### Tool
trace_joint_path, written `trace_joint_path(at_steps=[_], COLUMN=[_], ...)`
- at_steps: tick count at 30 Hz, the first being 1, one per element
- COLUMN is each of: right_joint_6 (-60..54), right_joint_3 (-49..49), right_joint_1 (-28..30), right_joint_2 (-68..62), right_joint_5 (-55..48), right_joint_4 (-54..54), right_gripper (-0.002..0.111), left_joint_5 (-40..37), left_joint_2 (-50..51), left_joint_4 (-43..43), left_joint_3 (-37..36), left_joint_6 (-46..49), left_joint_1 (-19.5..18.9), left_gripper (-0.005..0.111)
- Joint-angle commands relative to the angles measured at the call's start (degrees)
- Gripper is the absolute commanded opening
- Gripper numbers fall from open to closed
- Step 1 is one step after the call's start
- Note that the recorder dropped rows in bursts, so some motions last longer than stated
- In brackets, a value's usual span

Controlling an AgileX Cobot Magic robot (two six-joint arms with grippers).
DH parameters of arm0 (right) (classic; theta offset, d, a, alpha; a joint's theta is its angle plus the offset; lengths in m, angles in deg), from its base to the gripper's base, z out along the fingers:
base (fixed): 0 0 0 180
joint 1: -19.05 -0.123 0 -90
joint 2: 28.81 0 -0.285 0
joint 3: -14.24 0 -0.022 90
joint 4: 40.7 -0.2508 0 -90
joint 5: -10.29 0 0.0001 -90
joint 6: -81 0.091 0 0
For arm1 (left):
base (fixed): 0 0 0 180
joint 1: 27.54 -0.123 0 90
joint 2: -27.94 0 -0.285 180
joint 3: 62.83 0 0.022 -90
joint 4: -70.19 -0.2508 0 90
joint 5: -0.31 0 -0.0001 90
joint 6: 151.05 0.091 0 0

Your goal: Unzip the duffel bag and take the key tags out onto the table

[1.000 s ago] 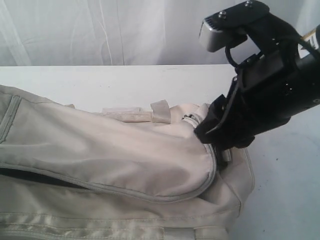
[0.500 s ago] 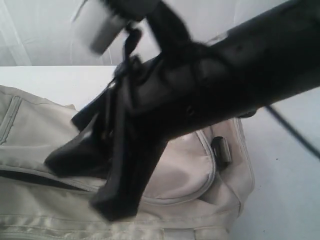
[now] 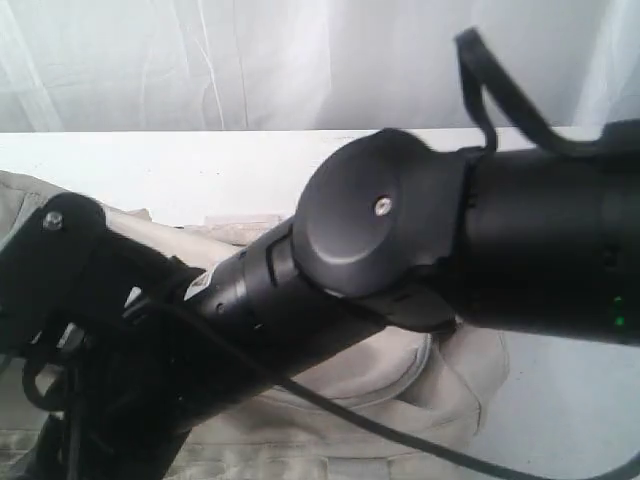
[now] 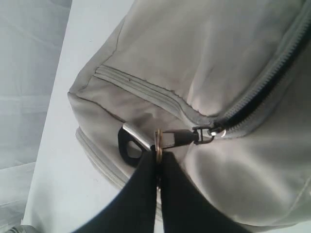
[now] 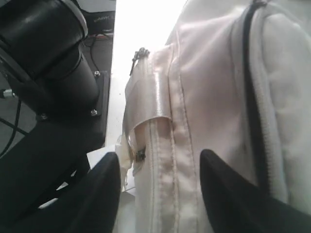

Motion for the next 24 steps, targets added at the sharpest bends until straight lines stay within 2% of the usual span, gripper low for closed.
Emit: trace_joint_path(at_steps=[1,5,7,9,10,12,14,18,21,24], right_joint_6=[-5.7,-12.8,-13.5,-13.5,-13.4,-13.3,-10.9,6.6,7.6,8.1], right_joint_3=[0.1,0.1,0.1,0.1,0.1,0.1,0.1,0.1,0.1,0.1], right_joint_1=[-2.3,-4.3,-4.7,-4.7,-4.7,-4.7,-4.7,-4.7,-4.7,-4.7], right_joint_2=[-2.5,-5.6,-7.0,-7.4,-7.3,-6.5,-5.3,-2.4,0.3,2.2], right_joint_5=[2.1,8.7,11.3,10.7,9.4,4.8,-2.8,-13.9,-22.0,-25.2], right_joint_4=[-0.6,-0.6,-0.6,1.7,2.2,2.7,8.4,25.0,27.2,27.2], right_gripper=[0.054,0.055,0.046,0.027,0.012,0.0,0.0,0.0,0.0,0.0], left_joint_5=[0.2,0.2,0.2,0.2,0.2,0.2,1.1,5.5,7.7,7.9], left_joint_2=[-0.3,-0.3,-0.3,-0.3,-0.3,-0.3,-0.3,1.8,7.7,12.0], left_joint_4=[0.1,0.1,0.1,0.1,0.1,0.1,0.1,0.1,-2.3,-7.2], left_joint_3=[-0.2,-0.2,-0.2,-0.2,-0.2,-0.2,-0.2,-0.2,-0.2,-0.2], left_joint_6=[0.0,0.0,0.0,0.0,0.0,0.0,0.7,2.0,2.1,0.9], left_joint_1=[0.2,0.2,0.2,0.2,0.2,0.2,0.2,0.2,0.2,0.2], left_gripper=[0.0,0.0,0.0,0.0,0.0,0.0,0.0,0.0,0.0,0.0])
